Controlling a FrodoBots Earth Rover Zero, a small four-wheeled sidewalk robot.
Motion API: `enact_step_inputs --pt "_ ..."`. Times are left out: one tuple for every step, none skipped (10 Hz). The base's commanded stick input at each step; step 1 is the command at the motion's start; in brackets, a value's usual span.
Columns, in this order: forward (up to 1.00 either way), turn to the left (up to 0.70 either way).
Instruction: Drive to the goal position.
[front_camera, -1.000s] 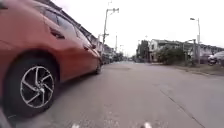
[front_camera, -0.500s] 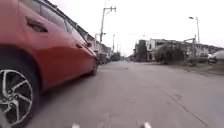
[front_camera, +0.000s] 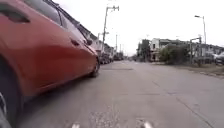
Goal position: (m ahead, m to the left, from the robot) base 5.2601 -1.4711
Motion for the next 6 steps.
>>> enact_step_inputs --pt "0.70 0.12" --pt "0.70 0.10" --pt "0.70 0.14" --pt "0.70 0.08" --pt "0.70 0.00" --pt "0.70 -0.23"
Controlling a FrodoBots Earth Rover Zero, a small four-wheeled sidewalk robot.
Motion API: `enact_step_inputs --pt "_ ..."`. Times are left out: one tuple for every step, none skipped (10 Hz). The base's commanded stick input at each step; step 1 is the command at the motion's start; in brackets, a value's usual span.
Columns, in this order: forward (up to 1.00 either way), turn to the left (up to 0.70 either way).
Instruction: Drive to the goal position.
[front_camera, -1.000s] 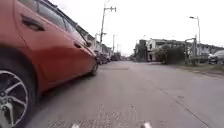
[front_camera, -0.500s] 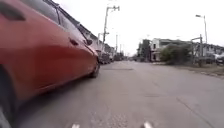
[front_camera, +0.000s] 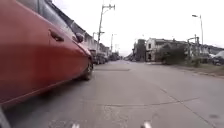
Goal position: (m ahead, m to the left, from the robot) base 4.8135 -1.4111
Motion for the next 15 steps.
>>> enact_step_inputs --pt "0.70 -0.26" --pt "0.70 -0.13" --pt "0.70 0.00" --pt "0.70 0.00" --pt "0.70 0.00" --pt "0.70 0.00" --pt "0.70 0.00" --pt "0.70 0.00" --pt "0.70 0.00" --pt "0.70 0.00" --pt "0.70 0.00" --pt "0.70 0.00" --pt "0.70 0.00" --pt "0.70 0.00" --pt "0.70 0.00"
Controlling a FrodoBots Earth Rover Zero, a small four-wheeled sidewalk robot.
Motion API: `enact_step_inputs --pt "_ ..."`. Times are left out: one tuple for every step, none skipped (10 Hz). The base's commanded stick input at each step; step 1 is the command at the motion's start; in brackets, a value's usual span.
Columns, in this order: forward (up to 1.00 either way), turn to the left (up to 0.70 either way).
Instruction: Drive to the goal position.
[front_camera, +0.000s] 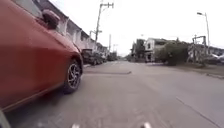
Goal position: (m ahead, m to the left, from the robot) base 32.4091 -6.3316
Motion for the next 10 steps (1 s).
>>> enact_step_inputs --pt "0.70 0.00" --pt "0.70 0.00" --pt "0.70 0.00" --pt "0.70 0.00" --pt "0.70 0.00" --pt "0.70 0.00" --pt "0.70 -0.16" --pt "0.70 -0.33" --pt "0.70 -0.14" --pt "0.70 0.04"
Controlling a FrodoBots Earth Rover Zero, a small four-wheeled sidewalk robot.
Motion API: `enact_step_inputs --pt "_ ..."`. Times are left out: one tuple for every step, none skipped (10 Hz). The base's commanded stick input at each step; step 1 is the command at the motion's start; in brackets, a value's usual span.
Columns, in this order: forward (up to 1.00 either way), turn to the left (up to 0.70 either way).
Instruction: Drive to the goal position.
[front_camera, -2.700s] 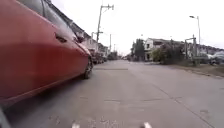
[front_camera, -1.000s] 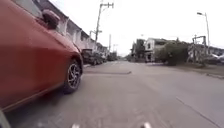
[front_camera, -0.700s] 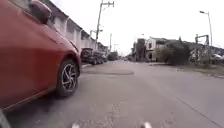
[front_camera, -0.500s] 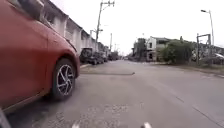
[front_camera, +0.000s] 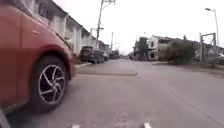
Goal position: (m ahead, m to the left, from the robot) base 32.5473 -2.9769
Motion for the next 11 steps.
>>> enact_step_inputs --pt "0.70 0.02" --pt "0.70 0.00" --pt "0.70 0.00" --pt "0.70 0.00" --pt "0.70 0.00" --pt "0.70 0.00" --pt "0.70 0.00" --pt "0.70 0.00" --pt "0.70 0.10" --pt "0.70 0.12" --pt "0.70 0.11"
